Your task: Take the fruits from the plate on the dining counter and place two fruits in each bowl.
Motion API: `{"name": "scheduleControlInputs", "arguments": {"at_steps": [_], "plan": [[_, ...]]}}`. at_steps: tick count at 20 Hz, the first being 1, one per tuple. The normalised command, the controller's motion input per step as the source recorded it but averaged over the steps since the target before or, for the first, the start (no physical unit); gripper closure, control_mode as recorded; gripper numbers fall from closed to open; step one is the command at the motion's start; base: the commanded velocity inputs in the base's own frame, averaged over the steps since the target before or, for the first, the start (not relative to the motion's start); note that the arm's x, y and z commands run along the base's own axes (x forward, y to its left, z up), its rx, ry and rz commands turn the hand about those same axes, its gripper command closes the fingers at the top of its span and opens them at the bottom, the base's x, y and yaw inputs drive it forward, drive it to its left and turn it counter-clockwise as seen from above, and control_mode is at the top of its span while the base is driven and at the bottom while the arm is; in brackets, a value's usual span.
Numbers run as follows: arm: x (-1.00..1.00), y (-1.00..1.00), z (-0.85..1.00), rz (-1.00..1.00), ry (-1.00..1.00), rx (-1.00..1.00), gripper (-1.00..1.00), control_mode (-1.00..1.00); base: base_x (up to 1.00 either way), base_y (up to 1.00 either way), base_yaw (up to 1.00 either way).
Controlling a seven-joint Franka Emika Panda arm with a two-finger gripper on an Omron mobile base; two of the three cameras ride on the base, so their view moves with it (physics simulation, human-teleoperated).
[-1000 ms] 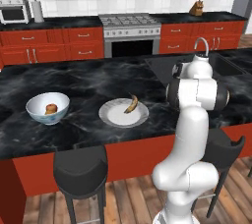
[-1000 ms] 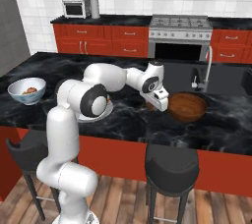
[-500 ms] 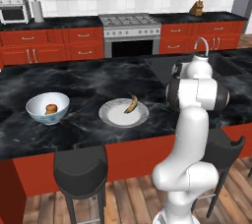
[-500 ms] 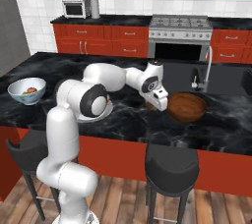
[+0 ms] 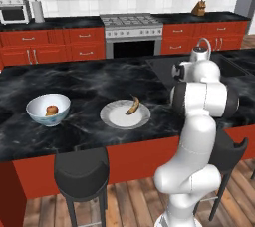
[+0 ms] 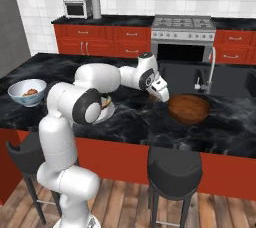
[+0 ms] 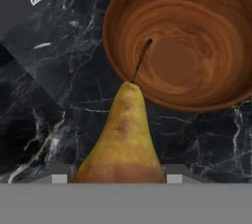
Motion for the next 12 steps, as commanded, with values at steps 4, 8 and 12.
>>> {"name": "scheduleControlInputs", "arguments": {"at_steps": [4,8,12], "plan": [[0.00,-0.63,0.22,-0.10,-0.13,-0.02,1.00,-1.00,0.00,0.00,0.00],[-0.01,-0.76,0.07,-0.07,-0.01,0.18,1.00,-1.00,0.00,0.00,0.00],[0.00,-0.61,0.07,-0.08,-0.01,0.26,1.00,-1.00,0.00,0.00,0.00]]}}
